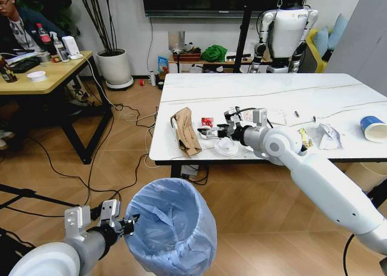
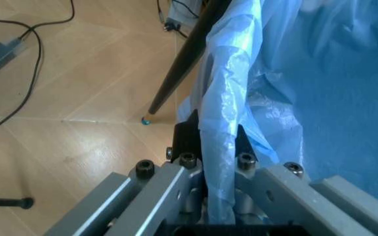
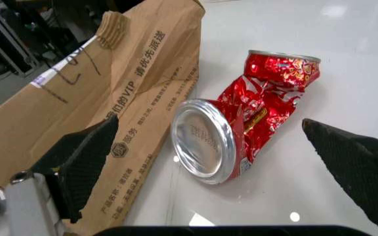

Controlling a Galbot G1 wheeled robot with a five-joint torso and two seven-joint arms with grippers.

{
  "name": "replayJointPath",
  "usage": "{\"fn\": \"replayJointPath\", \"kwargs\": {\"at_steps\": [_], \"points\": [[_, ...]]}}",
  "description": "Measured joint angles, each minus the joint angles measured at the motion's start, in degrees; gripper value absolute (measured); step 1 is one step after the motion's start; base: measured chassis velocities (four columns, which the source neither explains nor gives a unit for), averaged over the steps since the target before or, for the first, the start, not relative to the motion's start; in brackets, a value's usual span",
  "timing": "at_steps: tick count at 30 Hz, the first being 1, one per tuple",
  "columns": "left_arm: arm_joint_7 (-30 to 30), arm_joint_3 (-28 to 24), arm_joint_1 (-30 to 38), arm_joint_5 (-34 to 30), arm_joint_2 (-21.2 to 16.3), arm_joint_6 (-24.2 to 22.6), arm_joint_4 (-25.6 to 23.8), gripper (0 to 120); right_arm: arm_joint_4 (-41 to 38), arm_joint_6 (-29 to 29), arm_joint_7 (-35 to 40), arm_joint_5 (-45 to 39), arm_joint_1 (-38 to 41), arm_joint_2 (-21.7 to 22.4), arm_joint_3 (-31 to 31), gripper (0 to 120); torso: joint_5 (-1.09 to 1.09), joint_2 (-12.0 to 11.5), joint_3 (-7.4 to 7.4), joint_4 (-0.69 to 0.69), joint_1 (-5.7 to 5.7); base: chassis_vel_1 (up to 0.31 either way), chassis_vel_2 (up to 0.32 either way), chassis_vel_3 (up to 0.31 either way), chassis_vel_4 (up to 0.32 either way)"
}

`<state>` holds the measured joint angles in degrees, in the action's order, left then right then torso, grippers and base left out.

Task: Pick up the trash bin and place the trash from the table into it.

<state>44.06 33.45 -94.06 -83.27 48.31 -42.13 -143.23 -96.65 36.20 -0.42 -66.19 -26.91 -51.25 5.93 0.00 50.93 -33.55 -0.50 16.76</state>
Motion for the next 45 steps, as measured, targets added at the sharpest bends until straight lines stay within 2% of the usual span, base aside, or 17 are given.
{"fn": "replayJointPath", "kwargs": {"at_steps": [10,12,14,18,20,22,23,26,30,33,45], "points": [[-0.22,0.1,0.19,-0.04,0.69,0.0,0.0,0,1.5,-0.36,-0.53,0.33,0.6,-0.43,0.9,79,0.0,0.0,0.0,0.0,0.0,0.0,0.0,0.0,0.0],[-0.3,0.15,0.22,-0.04,0.69,0.0,0.0,0,1.5,-0.48,-0.54,0.39,0.56,-0.45,1.07,68,0.0,0.0,0.0,0.0,0.0,0.0,0.0,0.0,0.0],[-0.33,0.19,0.23,-0.04,0.7,0.0,0.0,0,1.52,-0.53,-0.53,0.4,0.56,-0.48,1.14,65,0.0,-0.01,0.01,0.0,0.0,0.0,0.0,0.0,0.0],[-0.51,0.32,0.33,-0.09,0.76,0.0,0.0,0,1.69,-0.69,-0.34,0.43,0.87,-0.55,1.49,44,0.0,-0.01,0.01,0.0,0.0,0.0,0.0,0.0,0.0],[-0.54,0.35,0.34,-0.09,0.77,0.0,0.0,0,1.69,-0.7,-0.3,0.43,0.88,-0.55,1.54,41,0.0,-0.01,0.01,0.0,0.0,0.0,0.0,0.0,0.0],[-0.58,0.39,0.35,-0.09,0.79,0.0,0.0,0,1.64,-0.75,-0.11,0.44,0.88,-0.5,1.55,30,0.0,-0.01,0.01,0.0,0.0,0.0,0.0,0.0,0.0],[-0.58,0.39,0.35,-0.09,0.79,0.0,0.0,0,1.64,-0.75,-0.11,0.44,0.88,-0.5,1.55,30,0.0,-0.01,0.01,0.0,0.0,0.0,0.0,0.0,0.0],[-0.67,0.4,0.44,-0.1,0.8,0.0,0.0,0,1.34,-0.86,0.3,0.43,0.81,-0.4,1.56,15,0.0,-0.01,0.01,0.0,0.0,0.0,0.0,0.0,0.0],[-0.71,0.52,0.45,-0.07,0.76,0.0,0.0,0,0.92,-0.99,0.82,0.43,0.56,-0.33,1.5,6,0.0,-0.01,0.01,0.0,0.0,0.0,0.0,0.0,0.0],[-0.73,0.67,0.44,-0.02,0.76,0.0,0.0,0,0.42,-1.12,1.2,0.43,0.24,-0.26,1.28,2,0.0,-0.01,0.01,0.0,0.0,0.0,0.0,0.0,0.0],[-0.78,0.89,0.47,0.19,0.87,0.0,0.0,0,-4.45,-1.6,3.11,-0.6,-0.75,0.06,-2.12,2,0.0,-0.01,0.01,0.0,0.0,0.0,0.0,0.0,0.0]]}}
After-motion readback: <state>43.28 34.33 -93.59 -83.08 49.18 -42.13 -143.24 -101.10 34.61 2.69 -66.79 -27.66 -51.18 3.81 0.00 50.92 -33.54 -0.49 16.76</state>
